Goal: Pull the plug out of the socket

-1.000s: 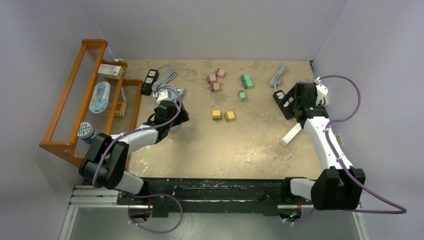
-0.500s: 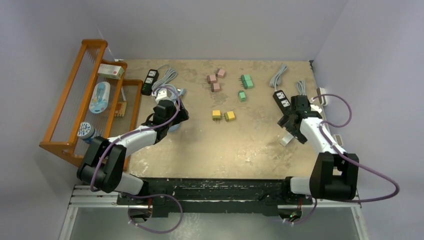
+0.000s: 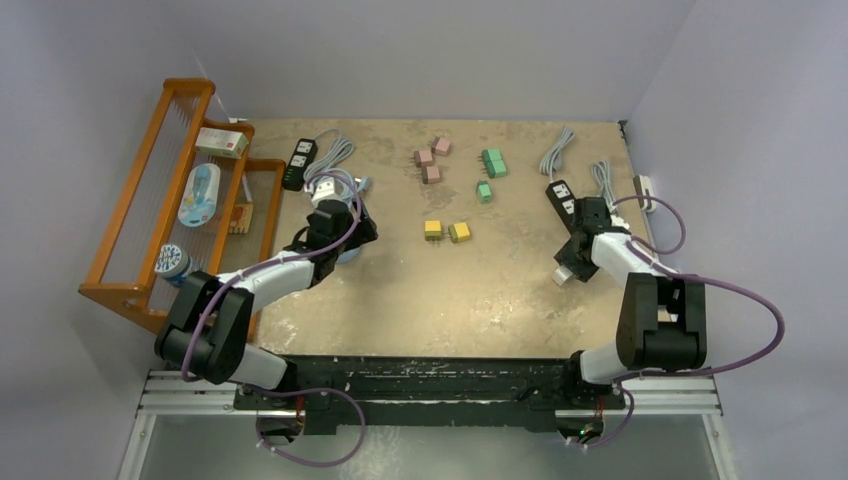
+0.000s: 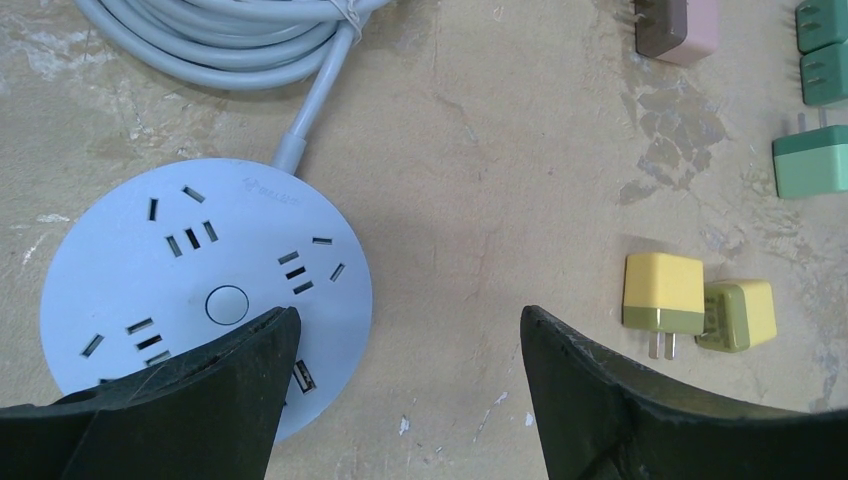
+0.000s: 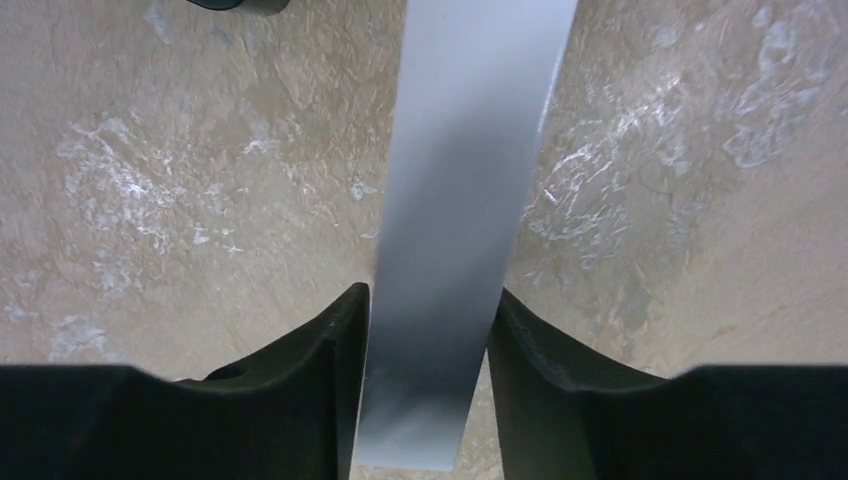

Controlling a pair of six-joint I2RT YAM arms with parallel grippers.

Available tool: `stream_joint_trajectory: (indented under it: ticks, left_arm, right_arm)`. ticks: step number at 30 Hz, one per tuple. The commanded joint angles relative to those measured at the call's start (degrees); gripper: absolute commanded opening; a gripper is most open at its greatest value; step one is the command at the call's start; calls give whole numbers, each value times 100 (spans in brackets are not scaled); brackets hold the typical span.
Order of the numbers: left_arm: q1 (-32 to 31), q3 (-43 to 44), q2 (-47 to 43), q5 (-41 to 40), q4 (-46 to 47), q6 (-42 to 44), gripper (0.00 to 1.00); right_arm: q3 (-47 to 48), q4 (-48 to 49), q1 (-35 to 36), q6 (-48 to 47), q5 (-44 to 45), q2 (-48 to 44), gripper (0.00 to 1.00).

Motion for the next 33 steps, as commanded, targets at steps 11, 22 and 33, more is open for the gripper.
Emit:
stream_joint_trajectory:
  ticks: [11,22,33]
  left_arm:
    - [41,51,291,-46,273,136,80]
    - [36,145,579,143,356,9,78]
    - [35,119,484,200,279,51,78]
  right_arm:
    - [-27,316,-585,-396,-355,-544,0]
    - [280,1701,-598,-1004,-662,-1735,0]
    - [963,2572,-712,-959,-1244,-91,0]
